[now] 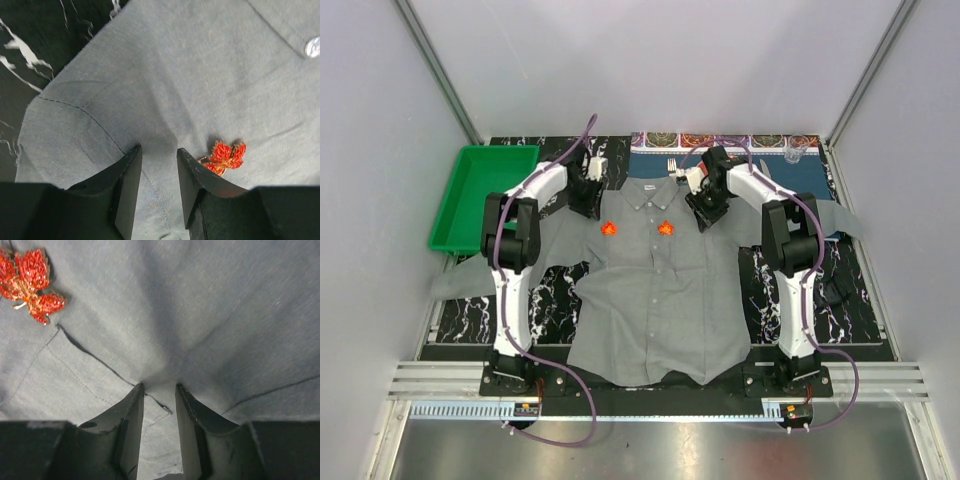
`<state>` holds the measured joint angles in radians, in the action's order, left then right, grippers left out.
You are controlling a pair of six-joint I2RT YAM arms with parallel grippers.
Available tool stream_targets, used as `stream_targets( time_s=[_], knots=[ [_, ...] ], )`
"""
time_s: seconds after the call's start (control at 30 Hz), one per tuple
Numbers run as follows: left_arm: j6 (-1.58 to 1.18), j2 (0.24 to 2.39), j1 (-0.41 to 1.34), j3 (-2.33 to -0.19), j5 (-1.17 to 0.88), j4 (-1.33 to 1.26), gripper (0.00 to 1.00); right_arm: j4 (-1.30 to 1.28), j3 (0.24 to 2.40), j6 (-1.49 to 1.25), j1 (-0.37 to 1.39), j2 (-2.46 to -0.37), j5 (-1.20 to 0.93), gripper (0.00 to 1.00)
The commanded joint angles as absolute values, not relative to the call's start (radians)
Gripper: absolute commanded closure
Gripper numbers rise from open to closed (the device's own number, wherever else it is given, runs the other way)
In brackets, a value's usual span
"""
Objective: Pin the brooch onto the clothing
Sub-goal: Flatten out the clothes at the center of the board.
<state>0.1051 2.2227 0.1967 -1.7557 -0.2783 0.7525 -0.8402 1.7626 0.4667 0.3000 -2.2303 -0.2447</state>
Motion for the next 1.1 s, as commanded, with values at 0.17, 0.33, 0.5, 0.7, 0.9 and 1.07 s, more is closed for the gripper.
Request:
stream_targets(
  time_s=[0.17, 0.33, 0.5, 0.7, 0.9, 1.07],
  knots=[
    [0.003, 2.388, 0.161, -2.029, -0.265, 0.848, 0.59, -0.782, 1.861, 0.474, 0.273, -2.348, -0.137, 0.62],
    [-0.009, 2.390, 0.138, -2.076, -0.391, 0.829, 0.55, -0.810, 1.876, 0.471, 0.268, -2.297, -0.201, 0.60],
    [0.072, 2.089, 0.141, -1.849, -0.472, 0.634, 0.43, -0.870, 1.815, 0.477, 0.270, -2.111, -0.288, 0.57],
    [0.332, 1.626, 0.164, -1.420, -0.714, 0.505, 0.34, -0.983, 1.660, 0.486, 0.270, -1.903, -0.431, 0.56],
    [0.695, 1.158, 0.452, -0.924, -0.717, 0.558, 0.18, -1.023, 1.455, 0.472, 0.267, -1.775, -0.450, 0.56],
    [0.604, 1.132, 0.934, -0.815, -0.557, 0.416, 0.18, -1.022, 1.375, 0.437, 0.233, -1.738, -0.437, 0.56]
  ],
)
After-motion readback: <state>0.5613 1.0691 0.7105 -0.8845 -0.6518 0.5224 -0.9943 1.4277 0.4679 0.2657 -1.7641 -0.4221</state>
